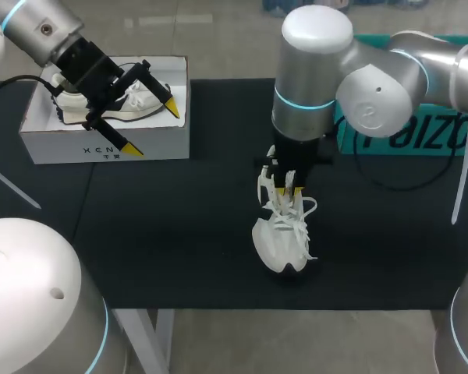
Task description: Take the shoe out of the shoebox, open the shoe tongue, remove and reinsert the insole, then place the shoe into the shoebox
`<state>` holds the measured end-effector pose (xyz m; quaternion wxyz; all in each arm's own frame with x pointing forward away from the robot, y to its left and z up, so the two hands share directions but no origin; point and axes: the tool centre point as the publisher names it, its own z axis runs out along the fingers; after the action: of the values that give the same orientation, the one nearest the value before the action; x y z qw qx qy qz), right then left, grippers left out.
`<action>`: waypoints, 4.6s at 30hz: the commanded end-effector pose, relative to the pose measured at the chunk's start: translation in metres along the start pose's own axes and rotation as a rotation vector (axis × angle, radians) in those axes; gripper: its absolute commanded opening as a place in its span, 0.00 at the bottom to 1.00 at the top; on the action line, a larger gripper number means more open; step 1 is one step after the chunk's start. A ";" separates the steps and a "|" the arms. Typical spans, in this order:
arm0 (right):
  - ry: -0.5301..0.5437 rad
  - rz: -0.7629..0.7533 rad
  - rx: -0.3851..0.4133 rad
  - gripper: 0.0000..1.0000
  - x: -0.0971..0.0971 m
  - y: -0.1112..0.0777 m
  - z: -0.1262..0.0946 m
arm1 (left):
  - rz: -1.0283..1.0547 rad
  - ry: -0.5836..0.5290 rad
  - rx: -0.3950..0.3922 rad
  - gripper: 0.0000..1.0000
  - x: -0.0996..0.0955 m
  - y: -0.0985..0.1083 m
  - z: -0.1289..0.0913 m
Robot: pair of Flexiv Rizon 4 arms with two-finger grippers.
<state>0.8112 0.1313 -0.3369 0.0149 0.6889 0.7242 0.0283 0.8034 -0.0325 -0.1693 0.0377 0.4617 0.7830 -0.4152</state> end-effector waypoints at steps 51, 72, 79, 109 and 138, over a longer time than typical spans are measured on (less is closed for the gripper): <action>-0.073 -0.971 -0.012 1.00 -0.019 0.057 -0.070 | 0.000 0.001 -0.002 1.00 0.001 0.000 0.000; -0.104 -1.289 0.039 1.00 -0.024 0.072 -0.056 | 0.000 0.001 -0.002 1.00 0.001 0.000 0.000; 0.117 -1.394 -0.037 1.00 -0.023 0.083 -0.045 | 0.000 0.001 -0.002 1.00 0.001 0.000 0.000; 0.193 -1.452 -0.073 1.00 -0.001 0.117 -0.014 | 0.000 0.001 -0.002 1.00 0.001 0.000 0.000; 0.153 -1.449 -0.039 1.00 -0.007 0.141 0.023 | 0.000 0.001 -0.002 1.00 0.001 0.000 0.000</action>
<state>0.9510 0.1302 -0.3494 -0.0071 0.0325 0.9965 0.0768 0.8034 -0.0326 -0.1693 0.0377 0.4617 0.7830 -0.4152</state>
